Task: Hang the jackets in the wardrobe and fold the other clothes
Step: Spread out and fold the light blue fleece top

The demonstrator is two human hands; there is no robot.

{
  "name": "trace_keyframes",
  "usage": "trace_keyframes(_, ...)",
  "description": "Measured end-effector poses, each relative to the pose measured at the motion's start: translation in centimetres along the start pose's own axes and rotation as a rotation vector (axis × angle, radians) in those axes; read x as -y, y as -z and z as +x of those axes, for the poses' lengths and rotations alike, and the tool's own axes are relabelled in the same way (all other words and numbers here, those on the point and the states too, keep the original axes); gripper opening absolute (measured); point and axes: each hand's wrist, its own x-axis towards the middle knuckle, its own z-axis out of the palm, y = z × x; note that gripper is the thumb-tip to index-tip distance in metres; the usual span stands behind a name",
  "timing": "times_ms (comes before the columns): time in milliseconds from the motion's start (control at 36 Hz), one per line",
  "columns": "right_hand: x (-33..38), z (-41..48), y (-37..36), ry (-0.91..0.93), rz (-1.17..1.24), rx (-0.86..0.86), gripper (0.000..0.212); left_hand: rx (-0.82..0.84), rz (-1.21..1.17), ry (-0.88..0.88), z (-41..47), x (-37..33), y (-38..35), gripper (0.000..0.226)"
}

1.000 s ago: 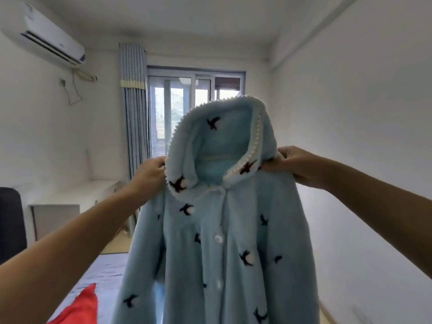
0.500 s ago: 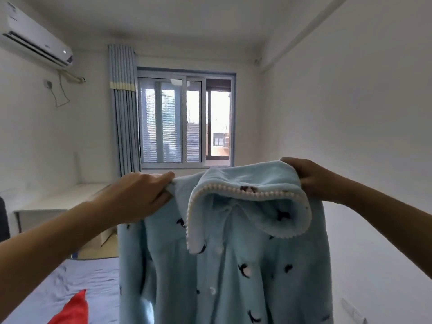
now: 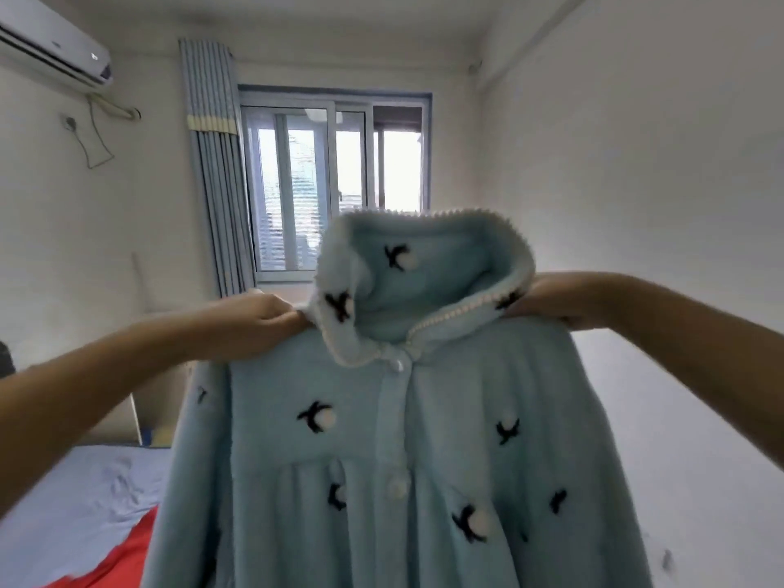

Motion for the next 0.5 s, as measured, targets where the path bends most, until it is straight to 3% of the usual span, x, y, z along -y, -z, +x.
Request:
trace_keyframes(56, -1.5, 3.8, -1.3, -0.075, -0.148, -0.141, 0.043, 0.054, 0.098, 0.020, 2.2, -0.7, -3.0, 0.056)
trace_keyframes(139, -5.6, 11.2, -3.6, -0.166, -0.507, -0.485, 0.037, -0.075, 0.302, 0.229, 5.8, -1.6, -8.5, 0.020)
trace_keyframes(222, -9.9, 15.6, -6.8, -0.211, -0.592, -0.640, 0.042, -0.056, 0.192, 0.408, 6.7, -1.8, -15.0, 0.031)
trace_keyframes(306, -16.7, 17.0, -11.9, -0.353, -0.540, -0.505, 0.051, 0.149, 0.162, 0.444, 3.6, -1.0, -23.4, 0.042)
trace_keyframes(500, -35.9, 9.2, -28.9, -0.689, -0.549, 0.118, 0.042, 0.787, 0.093, 0.512, -15.7, -0.1, -42.4, 0.038)
